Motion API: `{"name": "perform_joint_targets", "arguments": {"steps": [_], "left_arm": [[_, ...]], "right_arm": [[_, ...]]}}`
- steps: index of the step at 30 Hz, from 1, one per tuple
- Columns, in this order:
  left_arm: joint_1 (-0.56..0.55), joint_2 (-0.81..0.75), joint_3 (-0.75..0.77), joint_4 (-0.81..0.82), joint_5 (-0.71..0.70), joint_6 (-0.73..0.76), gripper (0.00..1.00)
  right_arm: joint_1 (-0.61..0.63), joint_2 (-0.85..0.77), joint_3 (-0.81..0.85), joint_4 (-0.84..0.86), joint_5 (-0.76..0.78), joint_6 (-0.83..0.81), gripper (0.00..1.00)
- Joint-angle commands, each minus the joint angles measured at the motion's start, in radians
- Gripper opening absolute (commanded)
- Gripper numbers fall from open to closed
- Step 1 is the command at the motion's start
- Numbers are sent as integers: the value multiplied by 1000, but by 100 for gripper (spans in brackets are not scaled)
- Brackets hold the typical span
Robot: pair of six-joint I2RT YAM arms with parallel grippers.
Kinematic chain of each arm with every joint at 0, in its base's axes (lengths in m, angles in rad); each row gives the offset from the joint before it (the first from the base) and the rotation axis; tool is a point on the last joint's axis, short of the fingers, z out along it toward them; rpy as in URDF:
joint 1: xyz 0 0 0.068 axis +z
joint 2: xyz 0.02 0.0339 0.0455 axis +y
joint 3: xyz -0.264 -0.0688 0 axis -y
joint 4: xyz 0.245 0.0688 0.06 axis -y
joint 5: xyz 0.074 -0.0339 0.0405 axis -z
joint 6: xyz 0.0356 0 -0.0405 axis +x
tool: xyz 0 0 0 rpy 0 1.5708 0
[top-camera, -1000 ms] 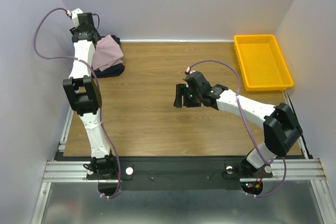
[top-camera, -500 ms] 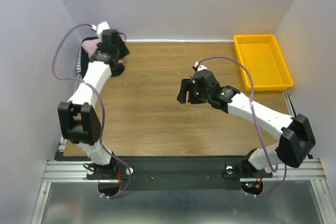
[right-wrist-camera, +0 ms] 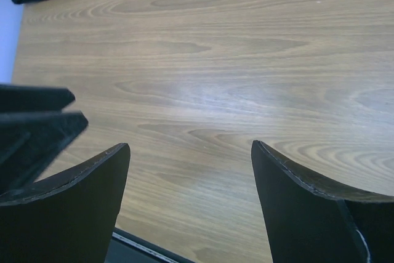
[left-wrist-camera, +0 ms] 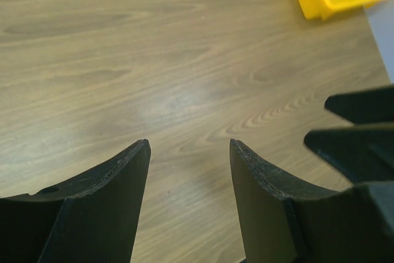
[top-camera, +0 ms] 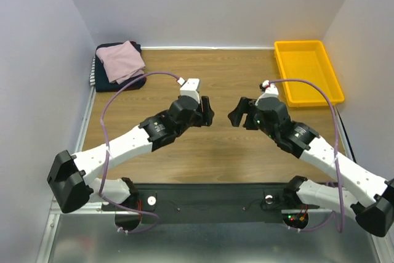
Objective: Fold and stack the tank tops
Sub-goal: Neatly place the folded tank top to the corner
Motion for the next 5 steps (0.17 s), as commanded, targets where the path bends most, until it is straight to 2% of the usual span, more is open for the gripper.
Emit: {"name": "perform_joint_targets", "arguments": {"steps": [1,5], "left_arm": [[-34,-24,-16,55,-71,-10,66],[-37,-26,-8,58,-65,2,66]], "right_arm": [[-5,-67,-49,-10,79,33,86],[-5,-79,-60,-10,110,35,87]]}}
